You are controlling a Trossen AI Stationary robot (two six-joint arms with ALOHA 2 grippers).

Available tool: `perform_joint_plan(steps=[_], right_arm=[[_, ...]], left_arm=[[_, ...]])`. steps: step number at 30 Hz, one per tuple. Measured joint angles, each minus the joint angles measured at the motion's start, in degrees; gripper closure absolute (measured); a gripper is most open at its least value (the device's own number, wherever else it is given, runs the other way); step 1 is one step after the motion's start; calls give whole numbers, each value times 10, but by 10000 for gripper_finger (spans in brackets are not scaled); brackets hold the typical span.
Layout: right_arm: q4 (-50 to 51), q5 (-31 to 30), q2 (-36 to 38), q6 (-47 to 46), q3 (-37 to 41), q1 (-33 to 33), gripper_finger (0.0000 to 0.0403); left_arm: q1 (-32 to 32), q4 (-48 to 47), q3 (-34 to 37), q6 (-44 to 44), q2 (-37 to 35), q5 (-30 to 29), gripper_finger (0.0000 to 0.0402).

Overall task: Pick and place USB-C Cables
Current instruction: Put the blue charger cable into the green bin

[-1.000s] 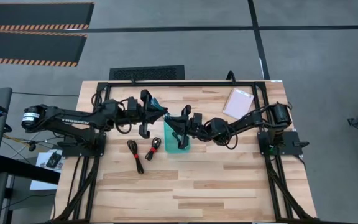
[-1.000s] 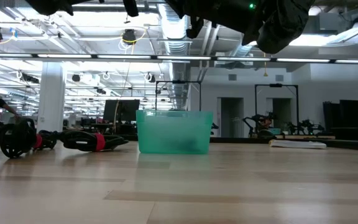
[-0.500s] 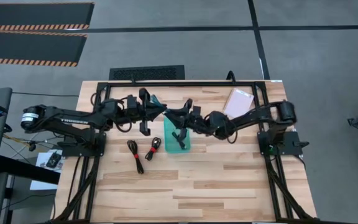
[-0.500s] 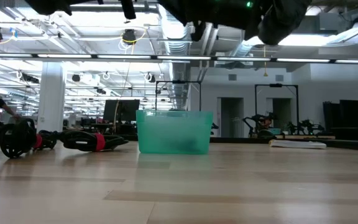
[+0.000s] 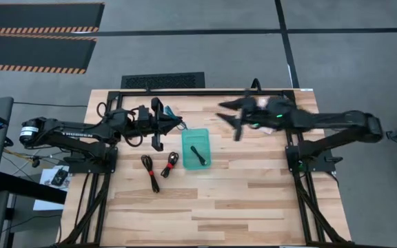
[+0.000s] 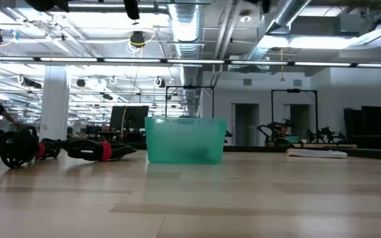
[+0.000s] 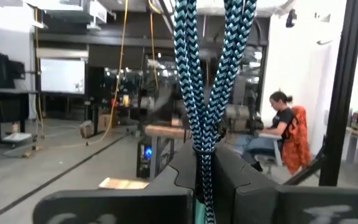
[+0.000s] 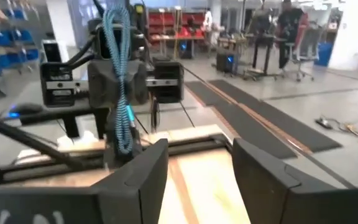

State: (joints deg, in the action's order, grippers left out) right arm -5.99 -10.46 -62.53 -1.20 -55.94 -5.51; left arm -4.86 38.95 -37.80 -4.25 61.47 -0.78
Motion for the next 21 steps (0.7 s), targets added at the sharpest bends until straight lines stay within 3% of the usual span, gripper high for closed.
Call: perform_joint_plan(steps=[4,8,21], right_arm=[[138,-1,114,-4,0,-3,195],[212,0,211,-32,3,6,197],[108,-17,482,-74,224,48,198]], left_arm=[[0,-12,0,0,0,0,401],[0,-22,0,0,1,-1,401],[0,-19,-1,-16,62,9,401]])
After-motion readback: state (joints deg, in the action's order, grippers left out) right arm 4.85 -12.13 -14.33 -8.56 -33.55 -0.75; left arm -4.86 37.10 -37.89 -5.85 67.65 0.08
